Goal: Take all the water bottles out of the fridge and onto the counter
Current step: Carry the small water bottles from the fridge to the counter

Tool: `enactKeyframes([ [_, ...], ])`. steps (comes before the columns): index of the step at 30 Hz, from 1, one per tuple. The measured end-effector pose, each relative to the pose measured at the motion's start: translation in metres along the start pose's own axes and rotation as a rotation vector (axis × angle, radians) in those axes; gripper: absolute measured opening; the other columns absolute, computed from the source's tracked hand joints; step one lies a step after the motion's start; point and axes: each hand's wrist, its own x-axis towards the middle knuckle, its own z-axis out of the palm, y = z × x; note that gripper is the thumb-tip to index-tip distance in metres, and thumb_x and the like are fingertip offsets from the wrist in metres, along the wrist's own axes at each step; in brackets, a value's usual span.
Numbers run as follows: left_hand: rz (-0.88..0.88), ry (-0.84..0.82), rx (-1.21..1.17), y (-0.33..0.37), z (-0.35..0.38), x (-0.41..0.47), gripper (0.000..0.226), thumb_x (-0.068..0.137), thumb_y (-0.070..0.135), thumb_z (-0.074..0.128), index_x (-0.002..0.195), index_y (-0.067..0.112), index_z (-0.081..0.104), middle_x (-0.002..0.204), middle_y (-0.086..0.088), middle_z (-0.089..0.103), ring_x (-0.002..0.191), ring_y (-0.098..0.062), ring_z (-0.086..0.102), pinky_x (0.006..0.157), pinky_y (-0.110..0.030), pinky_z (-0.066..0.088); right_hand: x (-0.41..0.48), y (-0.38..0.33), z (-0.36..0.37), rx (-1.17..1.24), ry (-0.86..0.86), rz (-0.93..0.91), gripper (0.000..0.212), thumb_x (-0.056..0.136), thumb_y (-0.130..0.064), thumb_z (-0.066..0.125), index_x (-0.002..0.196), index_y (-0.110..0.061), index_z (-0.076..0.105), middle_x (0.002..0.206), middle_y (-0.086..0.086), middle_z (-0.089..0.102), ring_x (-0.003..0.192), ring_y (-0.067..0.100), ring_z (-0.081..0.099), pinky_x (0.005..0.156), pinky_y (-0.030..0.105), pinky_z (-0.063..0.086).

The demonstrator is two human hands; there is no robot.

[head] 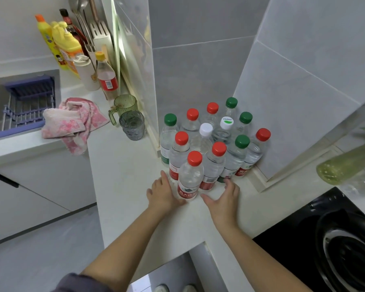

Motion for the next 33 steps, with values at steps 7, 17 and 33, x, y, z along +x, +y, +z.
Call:
enactKeyframes([
  [7,0.223,-0.082,0.032,-0.007,-0.038,0.027,0.152,0.058,0.059,0.084,0.147,0.013,-0.031,0.160,-0.001,-0.024,0.149,-0.024,-0.015,0.116,-0.058,-0.003,-0.012,-0.007,0.005,-0.095,-0.155,0.043,0.139,0.063,-0.040,0.090,0.155,-0.004,-0.009,0.165,0.009,-0.004,0.152,0.020,-0.001,0.122,0.049,0.011],
  [17,0.216,-0.250,0.183,0.017,-0.051,0.027,0.146,0.067,0.048,0.084,0.145,0.005,-0.032,0.154,-0.019,-0.034,0.145,-0.032,-0.027,0.116,-0.058,-0.010,-0.005,-0.024,0.019,-0.318,-0.250,0.063,0.147,0.065,-0.065,0.076,0.130,-0.001,-0.040,0.157,0.026,-0.025,0.149,0.031,-0.019,0.120,0.052,0.010],
  [33,0.422,-0.164,-0.312,-0.020,-0.027,0.017,0.112,0.083,0.014,0.069,0.151,0.014,-0.021,0.161,0.000,-0.018,0.150,-0.019,-0.008,0.121,-0.038,0.002,-0.009,-0.003,-0.004,0.163,-0.081,0.249,0.081,0.093,-0.004,0.054,0.156,-0.004,0.002,0.165,0.011,0.002,0.152,0.019,0.006,0.119,0.022,0.006],
])
